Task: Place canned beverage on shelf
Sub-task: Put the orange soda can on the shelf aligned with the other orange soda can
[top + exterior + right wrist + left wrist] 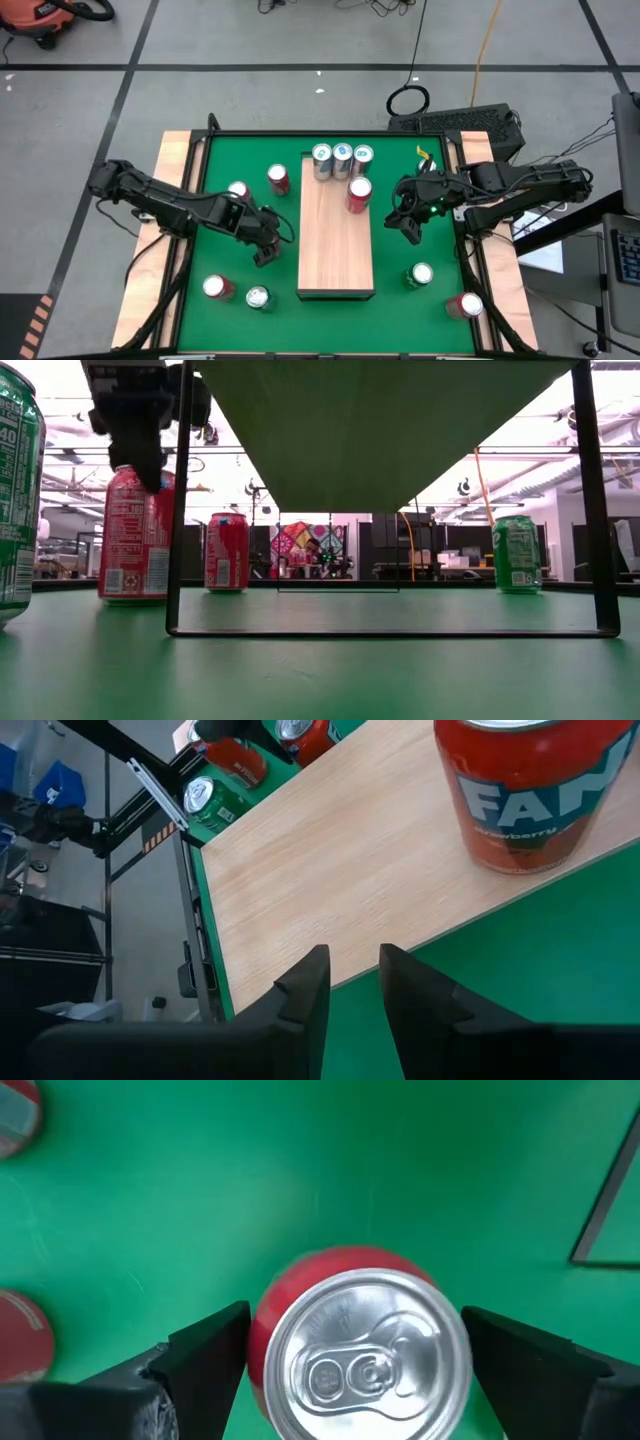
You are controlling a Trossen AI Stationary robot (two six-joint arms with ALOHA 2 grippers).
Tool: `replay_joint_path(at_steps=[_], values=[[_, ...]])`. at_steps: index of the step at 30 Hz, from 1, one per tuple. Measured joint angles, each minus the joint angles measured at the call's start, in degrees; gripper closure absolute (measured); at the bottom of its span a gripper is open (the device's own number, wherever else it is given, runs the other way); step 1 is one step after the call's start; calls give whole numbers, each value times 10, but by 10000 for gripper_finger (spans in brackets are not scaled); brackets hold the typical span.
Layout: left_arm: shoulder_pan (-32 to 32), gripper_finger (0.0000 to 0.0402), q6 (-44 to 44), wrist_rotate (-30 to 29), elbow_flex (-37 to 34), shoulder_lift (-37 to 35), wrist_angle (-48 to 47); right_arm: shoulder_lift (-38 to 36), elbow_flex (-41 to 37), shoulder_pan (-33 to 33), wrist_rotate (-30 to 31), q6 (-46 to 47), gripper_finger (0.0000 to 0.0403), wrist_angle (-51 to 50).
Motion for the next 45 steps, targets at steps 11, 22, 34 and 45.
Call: replay_joint_path(at_steps=[11,22,34,45], values=[[-9,125,-18,-5,-1,13,2,0,0,0,0,3,321,29],[-10,125,71,28,194,-24,-199,9,0,13,2,31,320,221],[-12,125,377,39,438,-30,-240,73,32,25,0,-31,259,330],[-33,125,589,40,452,-16,-119,171,170,26,0,-113,136,282]])
